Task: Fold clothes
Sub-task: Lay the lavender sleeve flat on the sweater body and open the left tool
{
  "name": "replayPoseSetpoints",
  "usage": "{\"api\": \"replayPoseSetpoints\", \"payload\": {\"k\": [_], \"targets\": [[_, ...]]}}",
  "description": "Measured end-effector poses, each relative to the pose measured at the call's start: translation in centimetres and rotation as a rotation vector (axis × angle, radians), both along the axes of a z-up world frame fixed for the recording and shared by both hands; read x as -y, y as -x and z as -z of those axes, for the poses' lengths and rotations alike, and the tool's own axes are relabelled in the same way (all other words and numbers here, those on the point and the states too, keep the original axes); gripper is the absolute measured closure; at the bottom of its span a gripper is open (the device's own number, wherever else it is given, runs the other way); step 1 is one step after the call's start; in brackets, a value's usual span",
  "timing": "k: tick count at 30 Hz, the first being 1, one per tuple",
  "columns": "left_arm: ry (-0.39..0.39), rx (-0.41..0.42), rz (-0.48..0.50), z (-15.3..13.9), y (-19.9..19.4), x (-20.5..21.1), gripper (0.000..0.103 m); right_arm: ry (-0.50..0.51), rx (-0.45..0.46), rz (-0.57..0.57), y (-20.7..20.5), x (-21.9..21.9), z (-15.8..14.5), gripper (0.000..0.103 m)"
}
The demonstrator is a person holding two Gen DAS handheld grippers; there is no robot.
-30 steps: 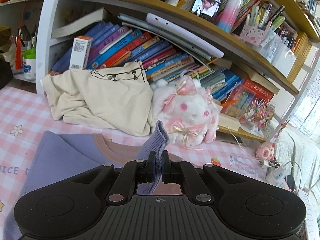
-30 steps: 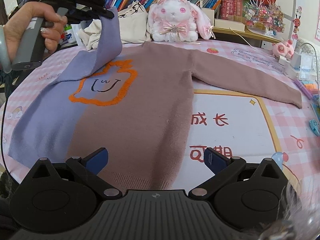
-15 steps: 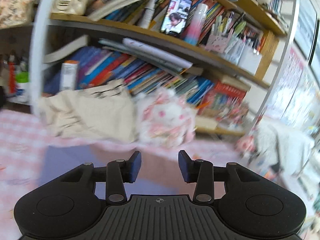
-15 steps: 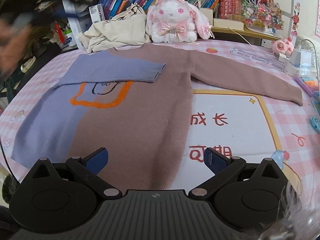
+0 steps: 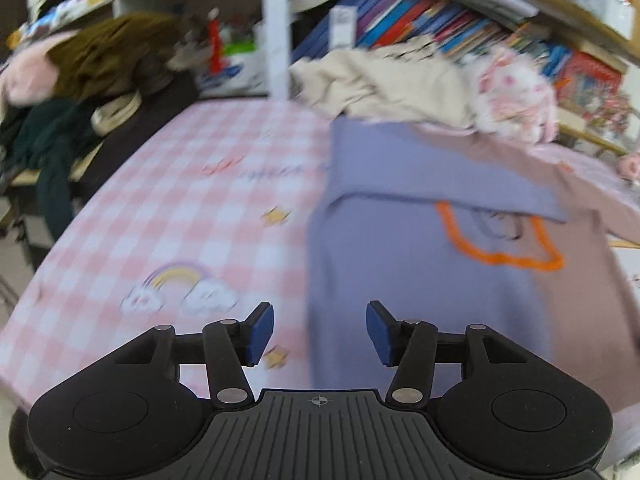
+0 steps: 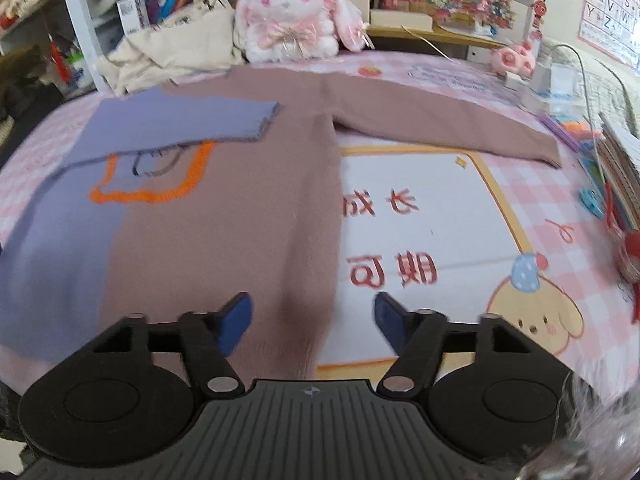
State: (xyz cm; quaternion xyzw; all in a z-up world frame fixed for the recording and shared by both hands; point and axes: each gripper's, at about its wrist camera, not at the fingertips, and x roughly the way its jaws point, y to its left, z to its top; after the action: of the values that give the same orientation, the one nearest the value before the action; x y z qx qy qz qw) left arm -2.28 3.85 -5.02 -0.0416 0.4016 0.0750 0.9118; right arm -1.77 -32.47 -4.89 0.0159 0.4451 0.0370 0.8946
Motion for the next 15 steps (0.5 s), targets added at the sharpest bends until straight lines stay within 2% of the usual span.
{"api": "replayPoseSetpoints", "payload": {"k": [3,6,7,9,11,13,15], "targets": [[0.058,0.009,0.015,0.8,-0.1,-1.2,0.058,0.006,-0.023,0.032,0.3,-0.1,0.4,0.049],[0.13,-0.002,0.013,1.8,-0.1,-2.4,0.081,-0.005,-0.041,0.067,0.4,-0.1,0.8,0.049],[0.152,-0.014,0.016,2.1,-0.2,-2.7,0.083,-0.014,-0.047,0.078,0.4,-0.1,1.0,0.051],[0.172,-0.014,0.061,2.4,-0.2,-2.8,0.098,-0.038,-0.047,0.094,0.5,-0.1,1.1,0.057],[0.182,-0.024,0.116,2.4,-0.4,-2.8,0.099,-0.056,-0.043,0.099,0.5,-0.1,1.1,0.066],[0.187,-0.025,0.126,2.4,-0.5,-3.3,0.099,-0.078,-0.046,0.083,0.2,-0.5,1.0,0.088],[0.194,-0.021,0.121,2.3,-0.4,-3.9,0.099,-0.088,-0.049,0.064,0.0,-1.2,0.9,0.091]]}}
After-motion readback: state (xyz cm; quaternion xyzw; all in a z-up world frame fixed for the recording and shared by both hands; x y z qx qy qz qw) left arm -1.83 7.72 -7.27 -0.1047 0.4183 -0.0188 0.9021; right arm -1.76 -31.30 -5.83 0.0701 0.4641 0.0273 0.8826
